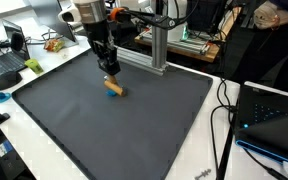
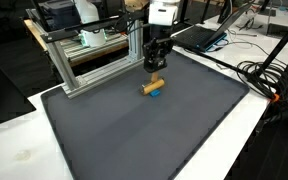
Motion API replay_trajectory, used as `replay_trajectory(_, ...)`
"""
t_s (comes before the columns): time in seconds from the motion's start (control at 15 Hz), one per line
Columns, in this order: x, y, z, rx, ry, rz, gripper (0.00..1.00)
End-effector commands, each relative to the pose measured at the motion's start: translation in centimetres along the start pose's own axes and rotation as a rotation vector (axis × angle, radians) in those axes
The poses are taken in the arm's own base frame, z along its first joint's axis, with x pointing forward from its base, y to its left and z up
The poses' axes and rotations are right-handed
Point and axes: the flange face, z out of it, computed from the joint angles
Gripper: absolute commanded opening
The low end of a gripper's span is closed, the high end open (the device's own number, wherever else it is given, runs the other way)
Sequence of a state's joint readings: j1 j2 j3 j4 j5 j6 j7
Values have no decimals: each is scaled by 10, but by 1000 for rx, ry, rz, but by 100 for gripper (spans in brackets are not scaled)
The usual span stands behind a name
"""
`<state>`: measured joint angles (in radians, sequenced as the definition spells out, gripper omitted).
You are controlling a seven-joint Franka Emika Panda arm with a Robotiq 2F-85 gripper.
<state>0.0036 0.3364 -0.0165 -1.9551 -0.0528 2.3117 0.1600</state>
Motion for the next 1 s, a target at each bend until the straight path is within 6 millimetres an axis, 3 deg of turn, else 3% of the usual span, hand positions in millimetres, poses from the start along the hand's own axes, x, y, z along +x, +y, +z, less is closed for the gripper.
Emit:
replay_trajectory(0.0,6,5,-7,-10,103,6,22)
replay_trajectory(0.33,11,6,8,-9,107,9,22)
replay_trajectory(0.93,-1,1,-1,9,-1,-19,22)
